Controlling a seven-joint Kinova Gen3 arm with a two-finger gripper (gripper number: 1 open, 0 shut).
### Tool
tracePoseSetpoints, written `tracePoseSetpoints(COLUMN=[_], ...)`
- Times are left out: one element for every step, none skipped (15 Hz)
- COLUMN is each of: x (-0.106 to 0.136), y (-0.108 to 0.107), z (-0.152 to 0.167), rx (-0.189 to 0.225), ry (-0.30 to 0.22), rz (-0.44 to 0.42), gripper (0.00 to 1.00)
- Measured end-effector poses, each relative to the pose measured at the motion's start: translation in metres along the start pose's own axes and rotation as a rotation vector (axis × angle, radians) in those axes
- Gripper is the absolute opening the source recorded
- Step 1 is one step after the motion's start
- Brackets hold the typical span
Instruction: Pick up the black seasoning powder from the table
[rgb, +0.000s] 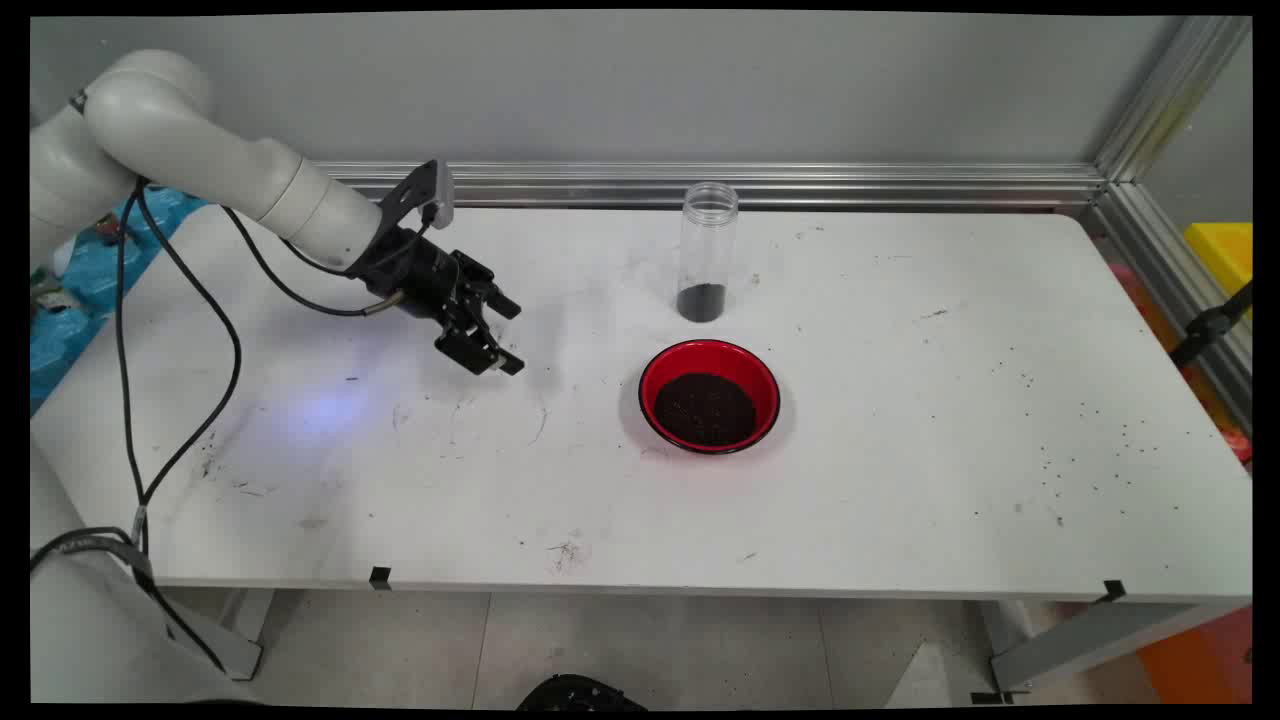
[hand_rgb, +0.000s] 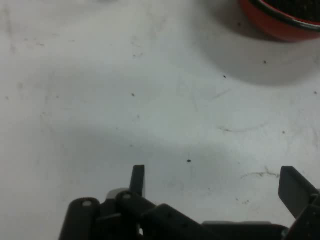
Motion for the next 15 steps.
tracePoseSetpoints(x=[0.001,0.004,0.006,0.011,0.016,0.022,0.026,0.032,0.036,0.042,0.047,0.052,0.055,0.058,0.062], y=[-0.001,-0.003,-0.005,-0.007,-0.010,-0.013,-0.014,-0.017,-0.018,-0.021,-0.023,-0.025,-0.027,-0.029,-0.031], z=[0.000,0.002,0.003,0.006,0.009,0.012,0.014,0.018,0.020,0.025,0.031,0.037,0.043,0.048,0.056], rx=[0.007,0.013,0.020,0.027,0.034,0.040,0.043,0.048,0.050,0.056,0.061,0.066,0.069,0.072,0.074], ry=[0.005,0.013,0.022,0.035,0.050,0.064,0.074,0.088,0.098,0.112,0.128,0.142,0.154,0.165,0.180], rz=[-0.012,-0.023,-0.033,-0.043,-0.051,-0.055,-0.057,-0.056,-0.054,-0.046,-0.037,-0.029,-0.024,-0.018,-0.012], gripper=[1.00,1.00,1.00,1.00,1.00,1.00,1.00,1.00,1.00,1.00,1.00,1.00,1.00,1.00,1.00])
